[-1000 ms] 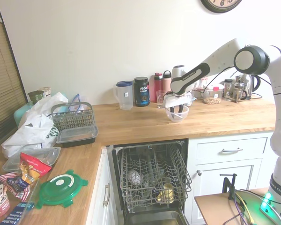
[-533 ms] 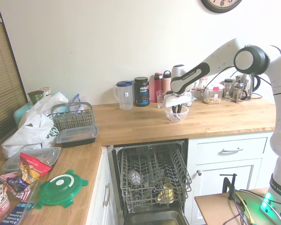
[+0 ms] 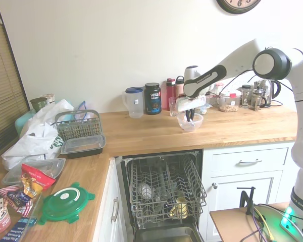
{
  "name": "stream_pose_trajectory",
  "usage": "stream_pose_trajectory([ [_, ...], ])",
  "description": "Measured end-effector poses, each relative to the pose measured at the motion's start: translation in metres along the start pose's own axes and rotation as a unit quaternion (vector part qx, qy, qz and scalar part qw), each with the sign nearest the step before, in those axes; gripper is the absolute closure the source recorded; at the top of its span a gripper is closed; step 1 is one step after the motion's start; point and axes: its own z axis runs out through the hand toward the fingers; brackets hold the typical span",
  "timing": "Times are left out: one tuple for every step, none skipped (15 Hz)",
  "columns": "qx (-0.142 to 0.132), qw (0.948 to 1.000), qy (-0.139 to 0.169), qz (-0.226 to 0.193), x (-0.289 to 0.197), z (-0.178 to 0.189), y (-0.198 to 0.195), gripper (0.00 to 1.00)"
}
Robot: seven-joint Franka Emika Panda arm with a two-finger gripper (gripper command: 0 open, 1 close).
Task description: Put the fork in the dishwasher
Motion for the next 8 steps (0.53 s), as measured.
stream_pose_trajectory([
  [0.004,0.9999,0.009,-0.004,-0.002,-0.021,-0.004,1.00],
  [0.010,0.9997,0.020,-0.008,-0.007,-0.047,-0.007,1.00],
  [0.017,0.9992,0.032,-0.014,-0.018,-0.078,-0.012,1.00],
  [0.025,0.9985,0.044,-0.021,-0.033,-0.112,-0.017,1.00],
  [0.032,0.9975,0.057,-0.027,-0.056,-0.149,-0.021,1.00],
  [0.039,0.9966,0.066,-0.032,-0.084,-0.180,-0.024,1.00],
  [0.045,0.9956,0.073,-0.038,-0.117,-0.203,-0.026,1.00],
  [0.050,0.9947,0.078,-0.046,-0.157,-0.216,-0.026,1.00],
])
